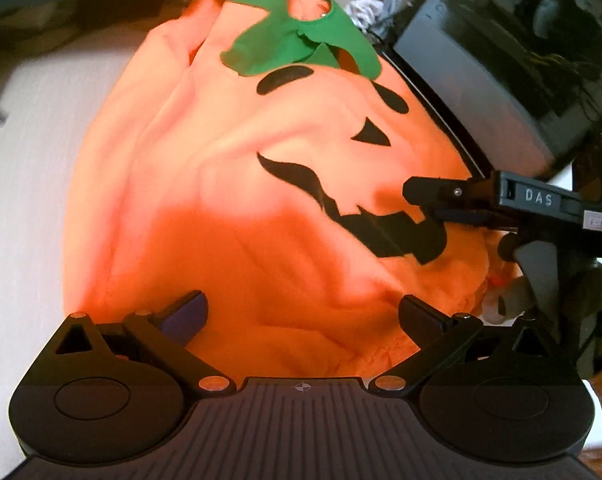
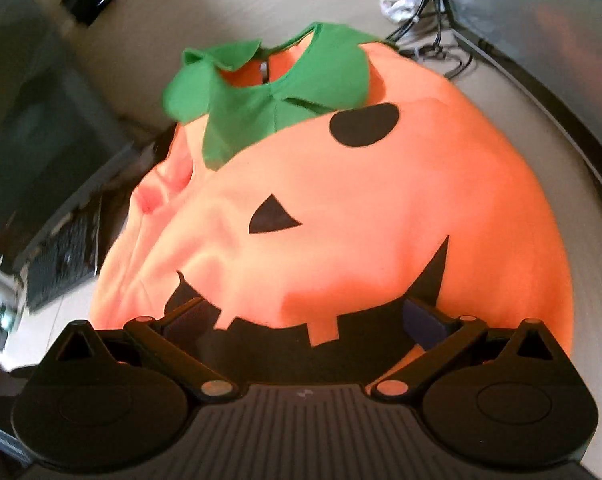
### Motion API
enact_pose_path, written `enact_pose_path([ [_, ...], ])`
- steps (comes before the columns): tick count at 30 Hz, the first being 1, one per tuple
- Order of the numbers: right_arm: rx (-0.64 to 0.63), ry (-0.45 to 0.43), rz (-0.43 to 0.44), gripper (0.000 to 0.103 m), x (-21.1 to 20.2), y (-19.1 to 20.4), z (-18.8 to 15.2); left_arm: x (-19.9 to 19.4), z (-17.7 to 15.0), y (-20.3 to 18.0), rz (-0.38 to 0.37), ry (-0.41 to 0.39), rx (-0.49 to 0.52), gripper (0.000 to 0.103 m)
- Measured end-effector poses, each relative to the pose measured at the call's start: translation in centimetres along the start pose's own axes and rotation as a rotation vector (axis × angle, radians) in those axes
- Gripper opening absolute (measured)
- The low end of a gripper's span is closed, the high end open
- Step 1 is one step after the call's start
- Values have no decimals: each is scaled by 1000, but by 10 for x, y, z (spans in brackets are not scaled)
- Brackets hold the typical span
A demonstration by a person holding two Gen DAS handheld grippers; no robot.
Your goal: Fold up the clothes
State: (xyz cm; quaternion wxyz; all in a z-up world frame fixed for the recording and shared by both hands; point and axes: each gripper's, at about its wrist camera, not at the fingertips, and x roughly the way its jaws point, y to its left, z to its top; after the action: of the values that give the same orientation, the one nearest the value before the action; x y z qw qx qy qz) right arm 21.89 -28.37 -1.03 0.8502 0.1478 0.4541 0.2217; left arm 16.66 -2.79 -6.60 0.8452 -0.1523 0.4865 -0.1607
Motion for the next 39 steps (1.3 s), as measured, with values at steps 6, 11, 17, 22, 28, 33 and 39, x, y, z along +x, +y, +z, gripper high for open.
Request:
enact_pose_path([
  [6, -119, -4, -99, 103, -6, 47, -54, -36, -30, 5, -29, 62, 28, 103],
  [11, -288, 35, -241, 103, 9, 82, -76, -83, 13, 6, 115, -281, 214, 103],
  [17, -167, -37, -224, 103, -15, 76, -72, -43, 56, 19, 232, -261, 381, 47],
  [22, -223, -167, -311, 103, -46, 71, -70, -7, 63, 24, 258, -200, 470, 62],
  [28, -175, -204, -353, 95, -62, 50, -60, 26, 66, 25, 351, -125, 531, 7],
  [33, -187, -220, -382, 78, -73, 35, -50, -16, 57, 11, 354, -246, 652, 5],
  [39, -59, -169, -386, 61, -40, -4, -24, -24, 66, 43, 484, -238, 530, 4],
])
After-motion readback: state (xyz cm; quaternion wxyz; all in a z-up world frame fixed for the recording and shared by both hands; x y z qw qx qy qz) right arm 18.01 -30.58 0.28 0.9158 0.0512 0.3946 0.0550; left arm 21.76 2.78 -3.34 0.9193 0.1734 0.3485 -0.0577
